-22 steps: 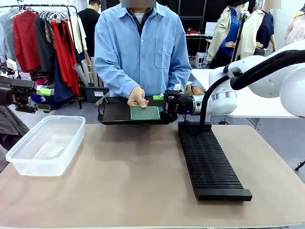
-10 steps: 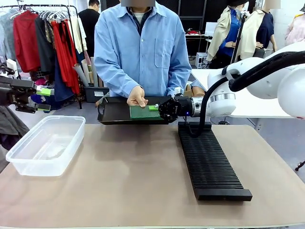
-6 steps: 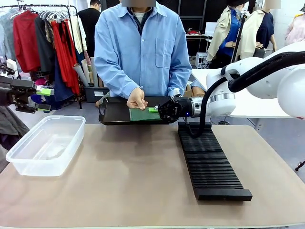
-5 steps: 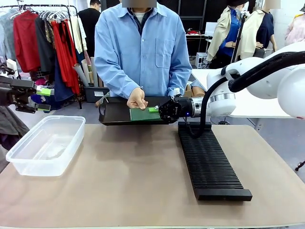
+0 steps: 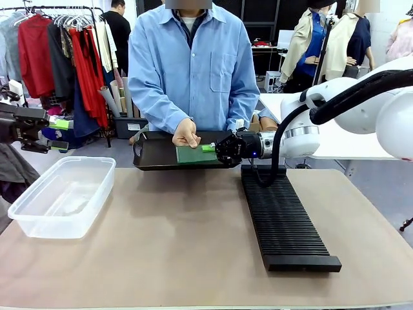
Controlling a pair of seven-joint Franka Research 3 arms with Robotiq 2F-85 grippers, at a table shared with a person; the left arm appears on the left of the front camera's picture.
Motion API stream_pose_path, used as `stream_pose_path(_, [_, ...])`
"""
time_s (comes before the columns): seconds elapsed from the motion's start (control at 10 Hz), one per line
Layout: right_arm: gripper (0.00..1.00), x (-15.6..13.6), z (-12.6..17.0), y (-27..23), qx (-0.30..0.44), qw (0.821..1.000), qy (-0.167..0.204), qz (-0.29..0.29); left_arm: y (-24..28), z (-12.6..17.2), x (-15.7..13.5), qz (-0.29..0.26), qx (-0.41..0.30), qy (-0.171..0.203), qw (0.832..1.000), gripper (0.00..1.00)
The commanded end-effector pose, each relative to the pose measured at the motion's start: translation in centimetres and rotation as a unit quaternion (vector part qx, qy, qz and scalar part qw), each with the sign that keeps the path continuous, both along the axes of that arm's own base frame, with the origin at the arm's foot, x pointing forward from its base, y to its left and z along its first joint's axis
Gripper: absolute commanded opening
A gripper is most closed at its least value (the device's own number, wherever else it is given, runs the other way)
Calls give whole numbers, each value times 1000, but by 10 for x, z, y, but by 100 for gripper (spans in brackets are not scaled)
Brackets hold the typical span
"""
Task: Sort PCBs into racks and boxes based on the side picked up.
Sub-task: If the short side of the Blank PCB is picked up, insert it into the PCB Rack ; if the long side is picked up, place it in the Organizing box.
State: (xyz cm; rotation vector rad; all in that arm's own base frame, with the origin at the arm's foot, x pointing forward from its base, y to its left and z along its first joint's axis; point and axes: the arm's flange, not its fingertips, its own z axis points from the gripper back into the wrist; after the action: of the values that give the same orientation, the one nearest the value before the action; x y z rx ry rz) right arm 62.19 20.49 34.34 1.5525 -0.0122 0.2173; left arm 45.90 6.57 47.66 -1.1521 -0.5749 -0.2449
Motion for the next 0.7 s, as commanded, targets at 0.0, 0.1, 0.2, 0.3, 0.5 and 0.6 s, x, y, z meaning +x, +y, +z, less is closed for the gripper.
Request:
stream_pose_path(0.0, [0,0,1,3,9,1000,0,-5,0,1,0,0,-1,0,1000,100])
stream_pose_path(0.1, [0,0,1,3,9,1000,0,-5,0,1,0,0,-1,0,1000,100])
stream_pose_path(0.2, [0,0,1,3,9,1000,0,-5,0,1,0,0,-1,0,1000,100])
stream_pose_path(0.3, [0,0,1,3,9,1000,0,-5,0,1,0,0,-1,0,1000,100])
stream_pose_path(0.5, [0,0,1,3,9,1000,0,-5,0,1,0,0,-1,0,1000,100])
stream_pose_path(0.6, [0,0,1,3,9,1000,0,-5,0,1,0,0,-1,0,1000,100])
